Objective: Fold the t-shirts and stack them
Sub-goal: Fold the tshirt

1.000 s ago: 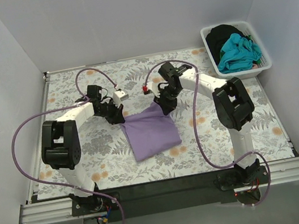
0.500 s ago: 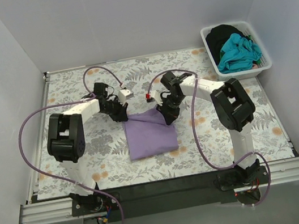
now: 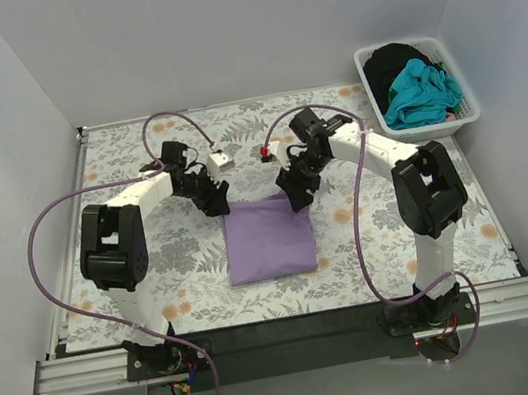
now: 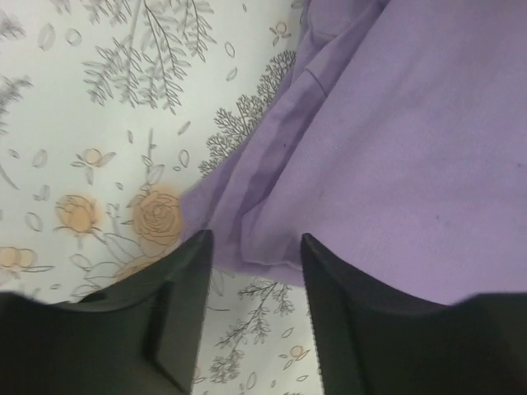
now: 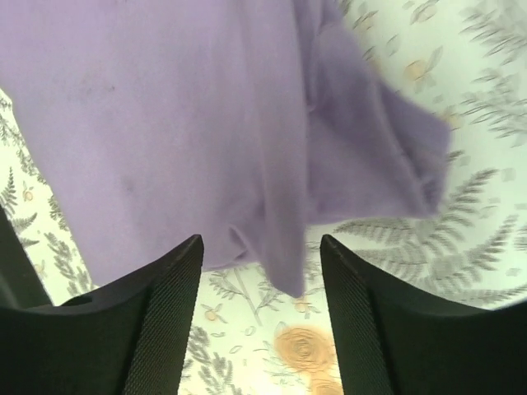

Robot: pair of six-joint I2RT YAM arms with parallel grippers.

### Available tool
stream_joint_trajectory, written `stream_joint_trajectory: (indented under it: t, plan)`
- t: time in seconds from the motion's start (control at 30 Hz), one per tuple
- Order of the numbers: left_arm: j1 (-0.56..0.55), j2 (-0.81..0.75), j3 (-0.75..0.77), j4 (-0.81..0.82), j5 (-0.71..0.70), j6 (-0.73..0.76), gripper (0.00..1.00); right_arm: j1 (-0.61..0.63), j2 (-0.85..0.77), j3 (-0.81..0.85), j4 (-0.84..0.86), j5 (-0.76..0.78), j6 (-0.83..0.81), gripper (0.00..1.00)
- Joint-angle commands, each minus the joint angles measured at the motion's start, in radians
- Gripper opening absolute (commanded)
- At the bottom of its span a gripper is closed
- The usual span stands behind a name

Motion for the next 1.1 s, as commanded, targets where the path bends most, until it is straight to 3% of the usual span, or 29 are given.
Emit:
stream_joint_trajectory:
  t: [0.0, 0.07, 0.13, 0.27, 0.37, 0.77, 0.93, 1.0, 1.07]
  plan:
    - [0.013, -0.091, 0.057, -0.010, 0.097, 0.032, 0.52, -0.037, -0.040, 0.109, -0.008, -0.061, 0.008, 0.67]
    - [0.009, -0.093, 0.074, -0.013, 0.163, 0.033, 0.59, -0.065, -0.015, 0.155, -0.008, -0.094, 0.026, 0.67]
    - [-0.014, -0.084, 0.088, -0.010, 0.177, 0.032, 0.60, -0.083, 0.035, 0.234, -0.008, -0.143, 0.061, 0.63]
    - [-0.063, -0.068, 0.071, 0.059, 0.200, -0.009, 0.61, -0.085, 0.139, 0.329, -0.013, -0.239, 0.127, 0.43]
    - [-0.093, -0.053, 0.046, 0.105, 0.183, -0.014, 0.62, -0.077, 0.204, 0.361, -0.011, -0.339, 0.177, 0.36]
    - [-0.143, 0.007, -0.001, 0.183, 0.134, -0.011, 0.61, -0.059, 0.376, 0.343, 0.033, -0.424, 0.224, 0.31]
    - [-0.153, 0.010, -0.021, 0.180, 0.122, 0.003, 0.52, -0.057, 0.388, 0.285, 0.059, -0.387, 0.230, 0.28]
    - [-0.153, 0.001, -0.024, 0.177, 0.126, 0.003, 0.39, -0.059, 0.388, 0.260, 0.076, -0.358, 0.232, 0.27]
    - [-0.153, -0.006, -0.029, 0.166, 0.131, 0.007, 0.36, -0.057, 0.390, 0.228, 0.093, -0.335, 0.239, 0.26]
